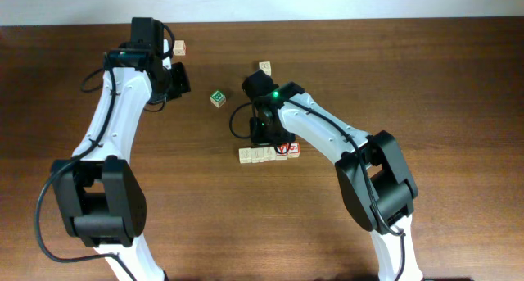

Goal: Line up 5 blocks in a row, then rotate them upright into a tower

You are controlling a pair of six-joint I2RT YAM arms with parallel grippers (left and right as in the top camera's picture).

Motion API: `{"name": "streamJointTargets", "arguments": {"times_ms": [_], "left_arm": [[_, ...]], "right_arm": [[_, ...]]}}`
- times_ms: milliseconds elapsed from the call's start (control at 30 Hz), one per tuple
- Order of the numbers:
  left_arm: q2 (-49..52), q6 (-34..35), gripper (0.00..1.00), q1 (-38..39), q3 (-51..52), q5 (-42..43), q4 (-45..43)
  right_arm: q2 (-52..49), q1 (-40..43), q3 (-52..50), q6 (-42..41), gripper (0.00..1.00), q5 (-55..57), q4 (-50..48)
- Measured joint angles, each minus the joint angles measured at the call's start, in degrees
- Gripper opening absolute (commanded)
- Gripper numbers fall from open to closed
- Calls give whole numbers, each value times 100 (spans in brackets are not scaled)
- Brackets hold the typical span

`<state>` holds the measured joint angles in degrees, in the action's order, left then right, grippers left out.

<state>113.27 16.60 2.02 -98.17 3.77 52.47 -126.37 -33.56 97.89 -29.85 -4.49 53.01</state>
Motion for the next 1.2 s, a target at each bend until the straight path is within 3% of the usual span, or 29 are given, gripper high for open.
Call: {"name": "streamJointTargets", "arguments": {"times_ms": [667,967,1200], "left_arm": [[0,17,0,0,0,0,-44],[0,17,0,114,0,0,-44],[0,17,0,214,0,0,-90]], "right_arm": [[-35,546,503,-15,4,37,588],[-46,984,868,361,5,-118,1534],[-46,1163,664,503,4,-184,964]]}}
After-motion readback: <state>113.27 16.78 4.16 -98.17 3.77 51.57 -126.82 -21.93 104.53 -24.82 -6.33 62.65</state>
